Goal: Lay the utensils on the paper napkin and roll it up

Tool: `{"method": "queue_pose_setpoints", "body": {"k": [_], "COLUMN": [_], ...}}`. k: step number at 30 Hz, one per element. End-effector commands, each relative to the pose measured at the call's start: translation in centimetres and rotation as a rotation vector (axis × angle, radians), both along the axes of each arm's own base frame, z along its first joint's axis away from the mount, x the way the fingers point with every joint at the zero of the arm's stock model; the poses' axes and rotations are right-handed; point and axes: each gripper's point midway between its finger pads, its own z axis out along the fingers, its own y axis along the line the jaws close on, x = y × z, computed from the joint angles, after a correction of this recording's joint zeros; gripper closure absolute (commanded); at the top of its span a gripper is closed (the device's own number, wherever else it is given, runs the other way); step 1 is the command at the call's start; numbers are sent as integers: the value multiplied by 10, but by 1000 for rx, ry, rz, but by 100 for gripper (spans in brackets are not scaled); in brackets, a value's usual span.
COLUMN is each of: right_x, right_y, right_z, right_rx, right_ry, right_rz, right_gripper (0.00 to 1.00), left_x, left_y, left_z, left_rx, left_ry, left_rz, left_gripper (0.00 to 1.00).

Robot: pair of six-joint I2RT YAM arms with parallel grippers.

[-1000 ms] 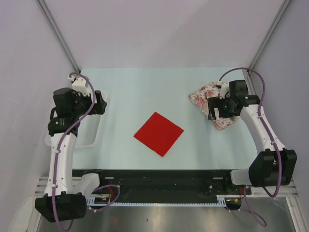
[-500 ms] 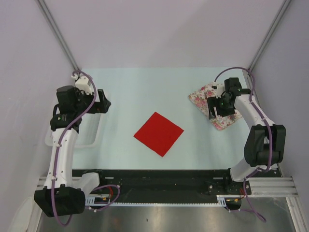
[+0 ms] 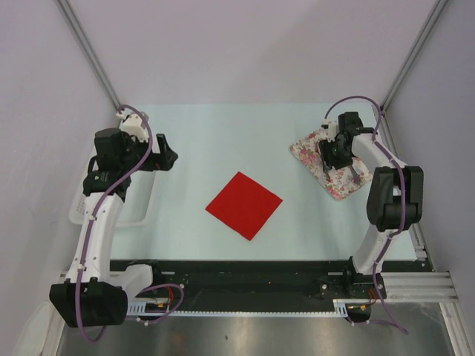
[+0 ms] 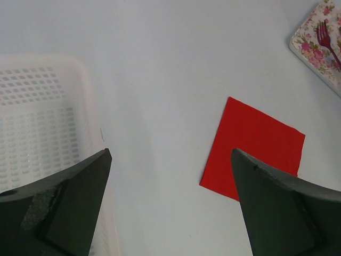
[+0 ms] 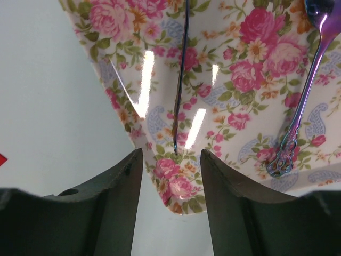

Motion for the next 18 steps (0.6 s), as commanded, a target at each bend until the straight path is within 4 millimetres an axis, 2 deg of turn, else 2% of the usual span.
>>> {"method": "queue_pose_setpoints", "body": {"k": [1,5,8,12,18], "right_x": [26,27,28,29,33], "right_y": [-6,-3,-4,-3,-4], "right_z": [0,-17,-24,-35,-38], "right_rx": [-32,-24,-33,-50,-83], "right_ry": [-51,-22,-17,-7,-11], "right_rz": [1,5,3,11,32], "right_gripper": [48,50,59,60,91], "left_x": [5,5,6,9,16], "left_y": [-9,-12,-12,-13,-17], "left_z": [24,23,22,21,23], "left_rx": [-41,-55,-67,-91,-150], "left_ry": [-69,-68,-65,-61,-45], "left_rz": [-11,-15,-7,1,15], "left_gripper": [1,2,2,3,5]}}
